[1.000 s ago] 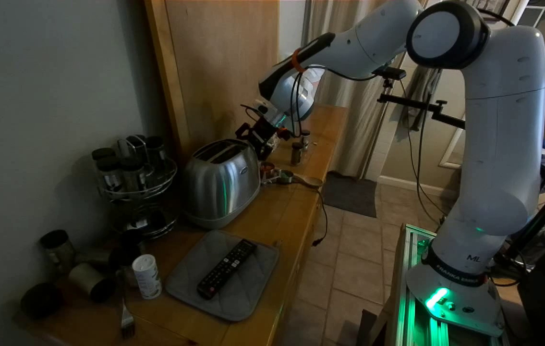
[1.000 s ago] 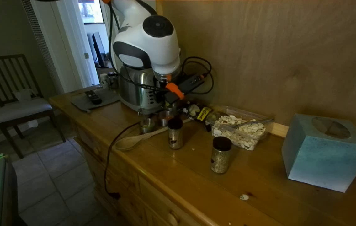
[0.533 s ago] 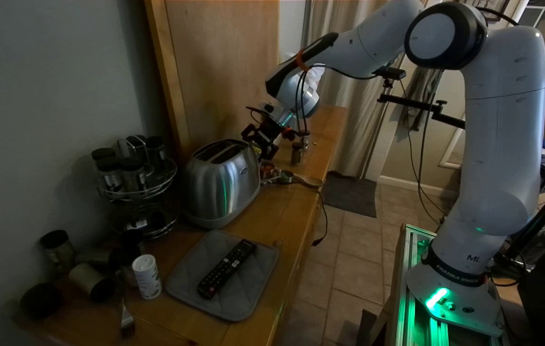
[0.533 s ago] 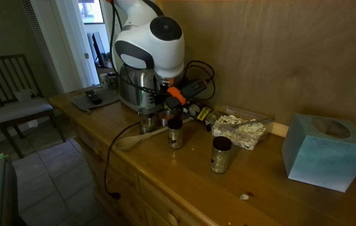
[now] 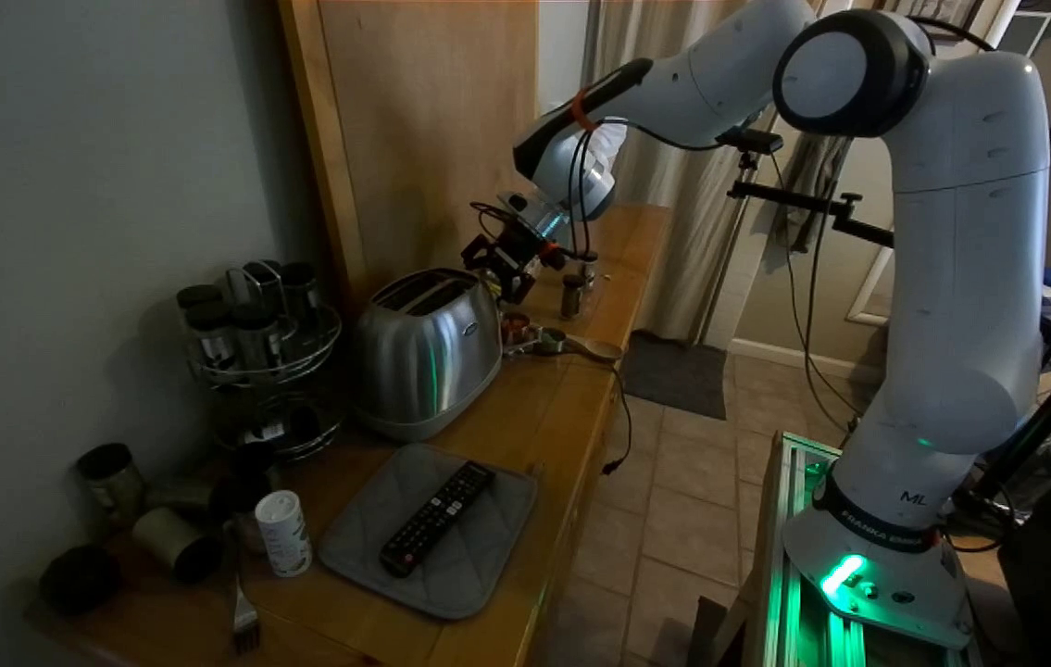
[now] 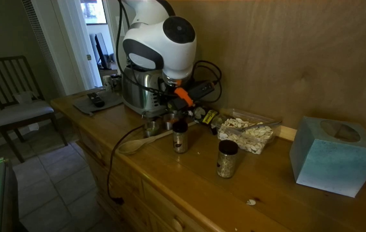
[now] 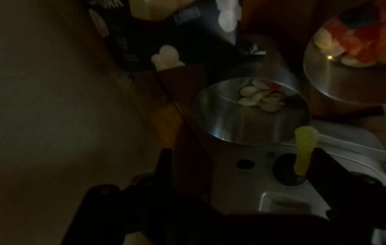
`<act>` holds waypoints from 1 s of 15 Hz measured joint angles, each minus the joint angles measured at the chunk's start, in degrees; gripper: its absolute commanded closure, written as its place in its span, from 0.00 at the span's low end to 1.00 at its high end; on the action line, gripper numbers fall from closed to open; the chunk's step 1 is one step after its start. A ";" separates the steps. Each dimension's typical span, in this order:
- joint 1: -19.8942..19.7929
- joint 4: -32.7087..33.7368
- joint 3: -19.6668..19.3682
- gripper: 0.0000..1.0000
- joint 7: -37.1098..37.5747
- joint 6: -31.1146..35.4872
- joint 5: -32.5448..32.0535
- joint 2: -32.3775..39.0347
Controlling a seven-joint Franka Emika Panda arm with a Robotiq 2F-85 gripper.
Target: Put the yellow thing into the metal cup
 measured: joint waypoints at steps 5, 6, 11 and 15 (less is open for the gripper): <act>0.05 1.82 0.04 0.00 -0.54 -1.41 1.12 2.21; 0.05 2.17 0.06 0.00 -0.86 -1.42 1.86 2.70; 0.01 3.71 0.04 0.00 -2.34 -1.54 3.71 4.57; -0.07 4.60 -0.26 0.00 -2.47 -2.57 3.77 5.40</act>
